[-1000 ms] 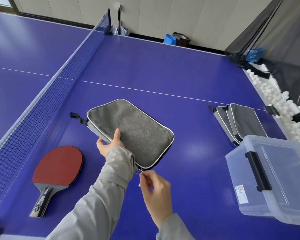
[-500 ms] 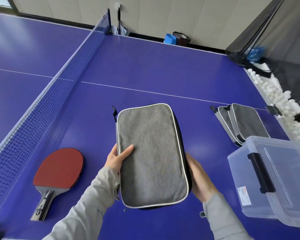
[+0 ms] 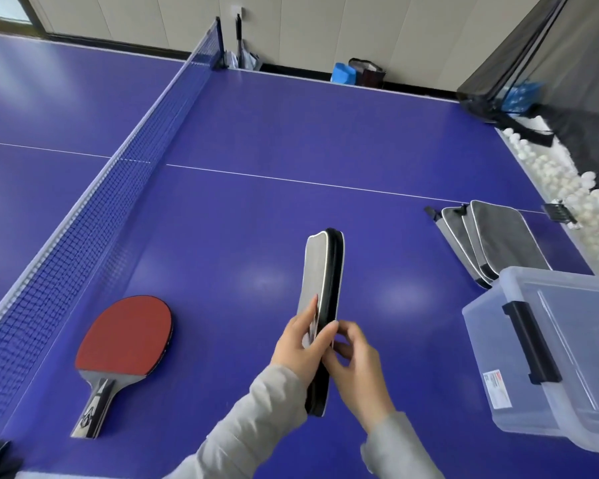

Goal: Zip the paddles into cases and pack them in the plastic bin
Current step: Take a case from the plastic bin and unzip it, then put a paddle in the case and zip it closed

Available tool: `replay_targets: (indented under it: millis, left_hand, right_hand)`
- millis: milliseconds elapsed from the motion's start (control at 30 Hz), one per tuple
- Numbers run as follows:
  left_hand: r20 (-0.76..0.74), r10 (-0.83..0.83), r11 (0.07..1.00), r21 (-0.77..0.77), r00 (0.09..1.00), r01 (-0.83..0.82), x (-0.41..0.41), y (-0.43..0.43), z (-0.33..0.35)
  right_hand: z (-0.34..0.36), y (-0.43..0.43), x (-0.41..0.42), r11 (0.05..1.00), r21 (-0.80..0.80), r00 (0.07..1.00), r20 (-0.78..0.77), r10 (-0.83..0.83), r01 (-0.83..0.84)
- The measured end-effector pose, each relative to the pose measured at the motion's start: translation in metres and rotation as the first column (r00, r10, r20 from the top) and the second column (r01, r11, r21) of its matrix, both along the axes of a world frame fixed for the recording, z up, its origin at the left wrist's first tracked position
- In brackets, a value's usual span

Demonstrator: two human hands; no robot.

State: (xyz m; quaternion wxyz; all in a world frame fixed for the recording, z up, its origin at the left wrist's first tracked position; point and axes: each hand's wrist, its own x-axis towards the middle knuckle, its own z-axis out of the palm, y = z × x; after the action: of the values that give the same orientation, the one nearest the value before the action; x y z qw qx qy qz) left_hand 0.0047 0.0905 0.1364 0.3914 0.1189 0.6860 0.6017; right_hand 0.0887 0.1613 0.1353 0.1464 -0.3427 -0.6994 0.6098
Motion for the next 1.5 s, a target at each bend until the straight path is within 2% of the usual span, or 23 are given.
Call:
replay_targets:
  millis: [100,200,300,400,467,567,633,767,900,967,1067,1200,1300,1400,1433,1500]
  left_hand:
    - [-0.138,0.062,0.996,-0.052,0.988,-0.069,-0.001,-0.011,-0.002]
    - [-0.257,0.102,0.988,-0.086,0.961,-0.128,-0.011,-0.029,-0.005]
    - [-0.313,0.187,0.959,-0.149,0.931,-0.243,-0.040,-0.061,-0.017]
    - [-0.165,0.234,0.940,-0.212,0.958,-0.266,-0.069,-0.099,-0.037]
    - [-0.050,0.316,0.921,-0.222,0.947,-0.319,-0.082,-0.124,-0.054]
    - [0.077,0.426,0.886,-0.240,0.902,-0.398,-0.092,-0.147,-0.081]
    - [0.078,0.437,0.876,-0.261,0.896,-0.405,-0.094,-0.152,-0.098]
    - [-0.034,0.395,0.850,-0.364,0.918,-0.380,-0.087,-0.150,-0.127]
    - [-0.211,0.305,0.797,-0.478,0.929,-0.370,-0.077,-0.147,-0.146]
    - [-0.316,0.198,0.793,-0.505,0.928,-0.341,-0.074,-0.145,-0.151]
    - [-0.471,-0.074,0.733,-0.623,0.879,-0.272,-0.073,-0.148,-0.159]
    - [-0.538,-0.198,0.656,-0.694,0.819,-0.297,-0.067,-0.155,-0.158]
    - [-0.574,-0.184,0.680,-0.661,0.798,-0.319,-0.067,-0.164,-0.149]
    - [-0.746,-0.120,0.697,-0.534,0.656,-0.479,-0.068,-0.192,-0.140]
    - [-0.783,-0.075,0.662,-0.502,0.618,-0.556,-0.071,-0.206,-0.139]
    - [-0.781,0.042,0.545,-0.504,0.623,-0.670,-0.080,-0.235,-0.140]
  right_hand:
    - [-0.003,-0.006,0.000,0.994,0.112,0.999,0.047,0.004,-0.009]
    - [-0.005,0.001,0.003,0.978,0.202,0.991,0.108,-0.076,0.053]
    - [-0.006,0.028,0.014,0.974,0.149,0.973,0.130,-0.190,0.171]
    - [-0.011,0.060,0.030,0.972,-0.071,0.967,0.142,-0.211,0.222]
    - [-0.021,0.078,0.042,0.960,-0.157,0.965,0.164,-0.206,0.232]
    - [-0.046,0.092,0.059,0.960,-0.184,0.955,0.246,-0.165,0.213]
    - [-0.068,0.092,0.065,0.971,-0.157,0.939,0.323,-0.121,0.179]
    - [-0.107,0.085,0.066,0.985,-0.059,0.884,0.451,-0.121,0.164]
    - [-0.134,0.075,0.066,0.981,0.123,0.802,0.565,-0.193,0.149]
    - [-0.143,0.071,0.067,0.979,0.188,0.762,0.622,-0.181,0.079]
    - [-0.149,0.067,0.073,0.969,0.246,0.703,0.691,-0.167,-0.011]
    - [-0.149,0.066,0.082,0.966,0.257,0.696,0.696,-0.176,-0.013]
    - [-0.147,0.067,0.089,0.968,0.250,0.713,0.683,-0.160,-0.022]
    - [-0.145,0.066,0.095,0.969,0.244,0.729,0.669,-0.147,-0.029]
    - [-0.145,0.066,0.097,0.969,0.244,0.732,0.666,-0.146,-0.029]
    - [-0.145,0.064,0.100,0.970,0.240,0.734,0.663,-0.148,-0.022]
